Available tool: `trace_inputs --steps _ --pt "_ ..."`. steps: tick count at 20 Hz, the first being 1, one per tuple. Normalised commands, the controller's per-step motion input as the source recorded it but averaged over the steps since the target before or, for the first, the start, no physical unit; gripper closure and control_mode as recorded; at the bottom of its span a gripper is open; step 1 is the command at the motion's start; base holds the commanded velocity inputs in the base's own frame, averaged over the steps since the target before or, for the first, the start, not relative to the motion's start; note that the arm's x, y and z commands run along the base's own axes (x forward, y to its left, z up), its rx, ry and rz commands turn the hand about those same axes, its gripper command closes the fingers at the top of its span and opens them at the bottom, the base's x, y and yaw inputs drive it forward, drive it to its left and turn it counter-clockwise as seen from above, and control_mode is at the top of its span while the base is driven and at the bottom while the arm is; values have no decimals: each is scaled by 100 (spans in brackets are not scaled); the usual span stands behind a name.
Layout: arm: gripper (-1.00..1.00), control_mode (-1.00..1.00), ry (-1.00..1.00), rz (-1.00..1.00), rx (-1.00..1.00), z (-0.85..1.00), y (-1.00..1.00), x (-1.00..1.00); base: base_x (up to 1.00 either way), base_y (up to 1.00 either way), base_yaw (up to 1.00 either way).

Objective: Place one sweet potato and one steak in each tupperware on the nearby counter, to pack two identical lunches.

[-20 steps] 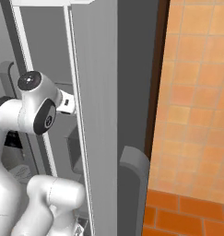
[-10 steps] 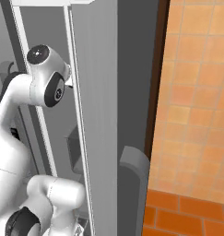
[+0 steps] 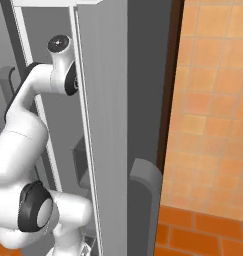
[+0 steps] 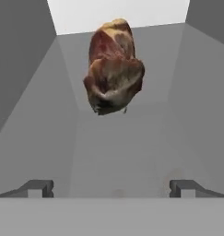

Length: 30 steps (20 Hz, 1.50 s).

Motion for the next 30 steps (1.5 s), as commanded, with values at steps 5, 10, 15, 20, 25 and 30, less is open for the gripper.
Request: trace_inputs --steps 5,10,15,20,25,30 --pt "-100 -100 7 0 1 0 -11 94 0 0 0" --pt "-100 -100 9 0 0 0 -11 85 0 0 0" --pt "-100 -100 4 0 0 0 0 54 0 0 0" --pt "-100 -100 -16 0 2 28 -3 -13 0 0 0" --pt "-100 -100 0 0 0 2 0 6 0 0 0" --pt "-100 -100 4 0 0 -10 0 32 0 0 0"
